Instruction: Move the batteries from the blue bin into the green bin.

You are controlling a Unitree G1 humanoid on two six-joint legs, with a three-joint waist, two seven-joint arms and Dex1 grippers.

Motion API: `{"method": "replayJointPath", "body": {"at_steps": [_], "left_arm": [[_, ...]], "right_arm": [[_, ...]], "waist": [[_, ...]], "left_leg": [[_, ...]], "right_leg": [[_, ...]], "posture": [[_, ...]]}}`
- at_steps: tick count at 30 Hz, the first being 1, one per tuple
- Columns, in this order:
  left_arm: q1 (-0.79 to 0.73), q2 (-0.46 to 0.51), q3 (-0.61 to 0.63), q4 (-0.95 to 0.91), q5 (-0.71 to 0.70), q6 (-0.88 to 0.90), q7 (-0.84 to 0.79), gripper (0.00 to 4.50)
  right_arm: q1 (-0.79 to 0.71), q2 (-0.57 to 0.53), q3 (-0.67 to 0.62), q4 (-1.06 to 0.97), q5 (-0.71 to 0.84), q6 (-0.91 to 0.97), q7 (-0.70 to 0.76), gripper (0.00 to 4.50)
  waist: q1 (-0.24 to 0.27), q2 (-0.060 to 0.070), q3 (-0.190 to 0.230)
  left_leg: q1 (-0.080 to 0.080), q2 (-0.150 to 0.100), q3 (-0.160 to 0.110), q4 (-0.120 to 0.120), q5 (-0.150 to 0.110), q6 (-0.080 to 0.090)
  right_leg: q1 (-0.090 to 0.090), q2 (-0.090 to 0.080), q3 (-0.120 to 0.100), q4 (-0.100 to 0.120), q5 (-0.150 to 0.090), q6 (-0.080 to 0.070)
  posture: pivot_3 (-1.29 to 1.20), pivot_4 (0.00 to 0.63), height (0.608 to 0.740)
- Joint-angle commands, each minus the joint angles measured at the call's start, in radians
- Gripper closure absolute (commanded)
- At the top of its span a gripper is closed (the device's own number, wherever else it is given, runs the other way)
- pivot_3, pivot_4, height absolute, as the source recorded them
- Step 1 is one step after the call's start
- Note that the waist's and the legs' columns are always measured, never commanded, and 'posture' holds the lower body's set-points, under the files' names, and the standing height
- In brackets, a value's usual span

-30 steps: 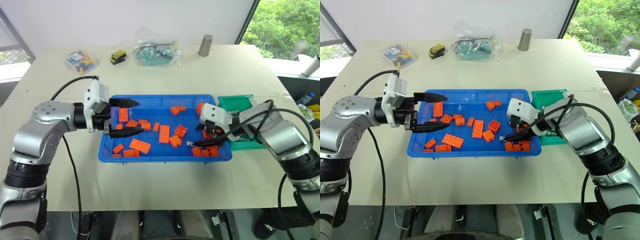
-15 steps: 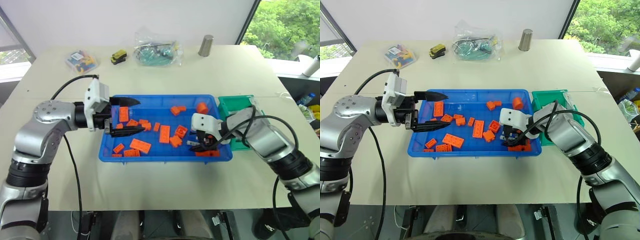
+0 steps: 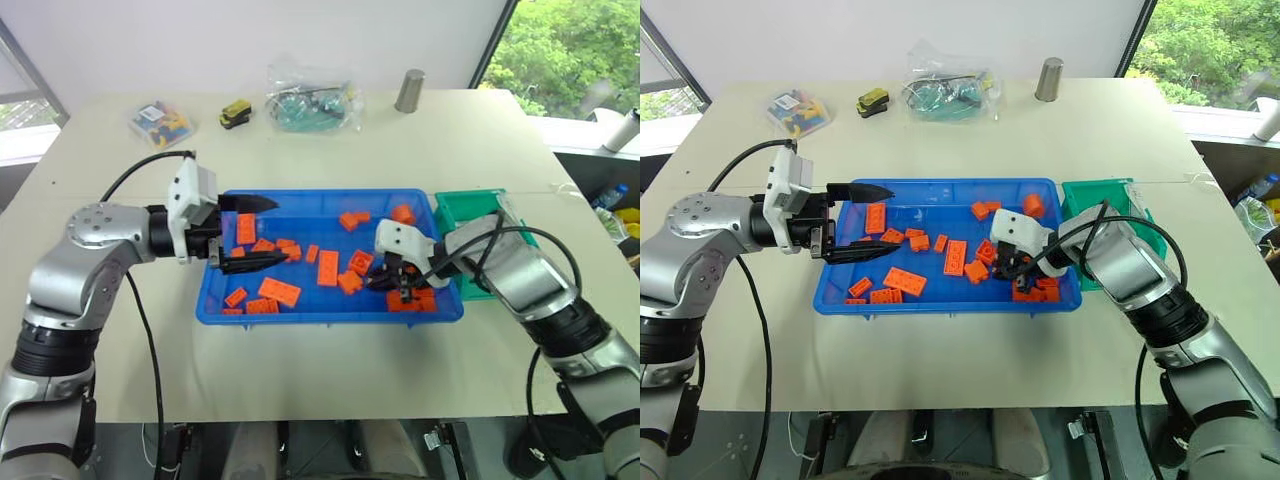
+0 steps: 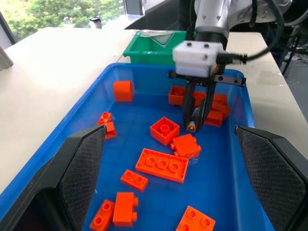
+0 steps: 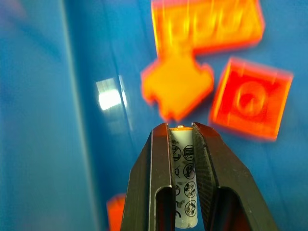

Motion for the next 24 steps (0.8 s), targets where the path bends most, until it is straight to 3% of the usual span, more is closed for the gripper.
{"method": "replayJointPath", "body": {"at_steps": [1,10,14,16,17,20,22,24], "left_arm": [[-0.008,0.008,0.030,-0.008,-0.010,-0.006,-0.005,0.00],[-0.013,0.048,0.049,0.046,-0.001,-0.016,-0.031,0.00],[-0.024,0.063,0.064,0.074,0.005,-0.021,-0.036,0.00],[-0.033,0.072,0.076,0.091,0.002,-0.013,-0.034,0.00],[-0.037,0.075,0.084,0.099,-0.001,-0.008,-0.033,0.00],[-0.047,0.088,0.120,0.120,-0.016,0.015,-0.022,0.00],[-0.045,0.101,0.143,0.129,-0.028,0.030,-0.020,0.00],[-0.030,0.132,0.188,0.142,-0.046,0.053,-0.022,0.00]], "right_arm": [[-0.092,0.026,-0.206,-0.016,0.086,0.088,-0.084,4.45],[0.000,-0.274,-0.406,0.113,0.047,0.001,-0.133,4.45],[0.072,-0.306,-0.437,0.144,0.055,-0.033,-0.153,4.45],[0.103,-0.292,-0.447,0.148,0.056,-0.031,-0.182,3.42],[0.112,-0.286,-0.443,0.151,0.048,-0.044,-0.198,3.17],[0.126,-0.281,-0.432,0.187,0.019,-0.131,-0.223,1.85],[0.147,-0.282,-0.455,0.187,0.045,-0.195,-0.189,1.85],[0.202,-0.298,-0.523,0.186,0.118,-0.315,-0.066,1.85]], "waist": [[0.000,0.000,0.000],[0.024,0.000,0.000],[0.015,0.000,0.000],[0.012,0.000,0.000],[0.012,0.000,0.000],[0.012,0.000,0.000],[0.014,0.000,0.000],[0.018,0.000,0.000]], "left_leg": [[0.000,0.000,0.000,0.000,0.000,0.000],[0.000,-0.001,0.002,-0.001,0.000,0.000],[0.000,-0.001,0.002,-0.001,0.000,0.000],[0.001,0.000,0.002,-0.001,0.000,0.000],[0.001,0.000,0.002,-0.002,0.000,0.000],[0.000,0.000,0.002,-0.001,0.000,0.000],[0.000,0.000,0.002,-0.001,0.000,0.000],[0.000,0.000,0.002,-0.001,0.000,0.000]], "right_leg": [[0.000,0.000,0.000,0.000,0.000,0.000],[0.001,-0.003,-0.001,-0.003,0.000,0.000],[0.000,-0.001,0.000,-0.002,0.000,0.000],[0.000,0.000,0.001,-0.002,0.000,0.000],[0.000,0.001,0.001,-0.002,0.000,0.000],[-0.001,0.001,0.001,-0.001,0.000,0.000],[-0.001,0.001,0.001,-0.001,0.000,0.000],[-0.001,0.001,0.001,-0.001,0.000,0.000]], "posture": [[0.00,0.150,0.739],[0.00,0.150,0.739],[0.00,0.150,0.739],[0.00,0.150,0.739],[0.00,0.150,0.739],[0.00,0.150,0.739],[0.00,0.150,0.739],[0.00,0.150,0.739]]}}
